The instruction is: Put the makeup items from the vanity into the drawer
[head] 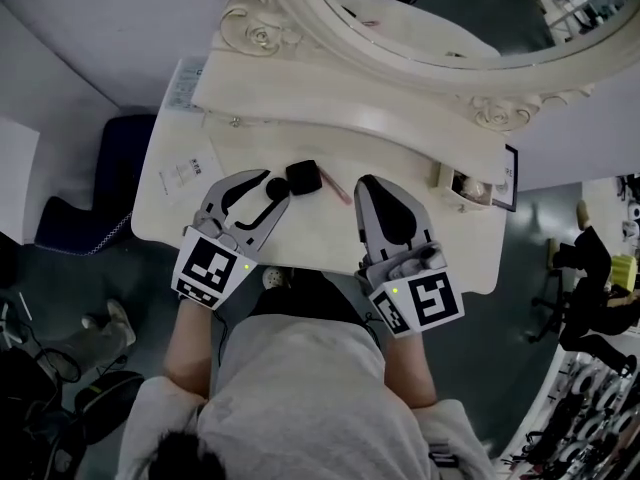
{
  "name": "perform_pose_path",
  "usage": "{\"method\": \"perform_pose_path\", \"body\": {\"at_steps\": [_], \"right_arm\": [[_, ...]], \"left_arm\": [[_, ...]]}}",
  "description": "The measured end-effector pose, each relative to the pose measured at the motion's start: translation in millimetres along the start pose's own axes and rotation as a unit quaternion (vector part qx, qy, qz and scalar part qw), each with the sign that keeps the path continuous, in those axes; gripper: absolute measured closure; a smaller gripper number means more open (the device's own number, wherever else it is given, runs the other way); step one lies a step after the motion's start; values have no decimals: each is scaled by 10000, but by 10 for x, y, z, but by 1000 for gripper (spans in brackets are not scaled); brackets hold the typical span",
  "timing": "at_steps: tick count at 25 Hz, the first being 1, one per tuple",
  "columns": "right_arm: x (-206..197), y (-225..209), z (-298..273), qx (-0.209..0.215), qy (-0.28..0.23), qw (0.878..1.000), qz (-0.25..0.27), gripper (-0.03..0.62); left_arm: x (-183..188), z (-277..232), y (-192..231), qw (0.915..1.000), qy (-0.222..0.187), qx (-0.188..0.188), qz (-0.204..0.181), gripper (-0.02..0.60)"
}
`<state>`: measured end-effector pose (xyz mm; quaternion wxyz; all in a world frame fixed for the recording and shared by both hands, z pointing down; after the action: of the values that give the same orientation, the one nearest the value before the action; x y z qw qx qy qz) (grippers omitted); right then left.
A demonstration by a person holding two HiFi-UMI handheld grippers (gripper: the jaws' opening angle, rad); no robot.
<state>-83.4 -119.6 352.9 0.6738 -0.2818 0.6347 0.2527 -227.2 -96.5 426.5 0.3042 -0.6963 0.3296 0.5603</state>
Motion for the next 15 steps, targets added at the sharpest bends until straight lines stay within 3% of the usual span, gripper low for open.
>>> {"method": "perform_pose_path", "body": {"at_steps": [6,15], "right_arm": [[-53,-70,-53,71,103,9999,-17,566],[-143,-128,-124,135,290,9995,-43,566]], "left_arm": [[-538,-155,-33,9960,876,-141,-28,391],[-1217,-304,-41,9809,1925,-280,90,341]]}}
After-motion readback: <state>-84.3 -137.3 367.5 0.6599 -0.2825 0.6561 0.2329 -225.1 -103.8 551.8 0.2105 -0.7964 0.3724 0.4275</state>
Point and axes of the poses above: the fingertips, and each gripper's own axes: z backward along the fingers, y to its left, x out of its top, the point moved 3 cm from there along z, backward along the fingers, and after that the axes turned 9 degrees about -y, right-handed, at the moved point
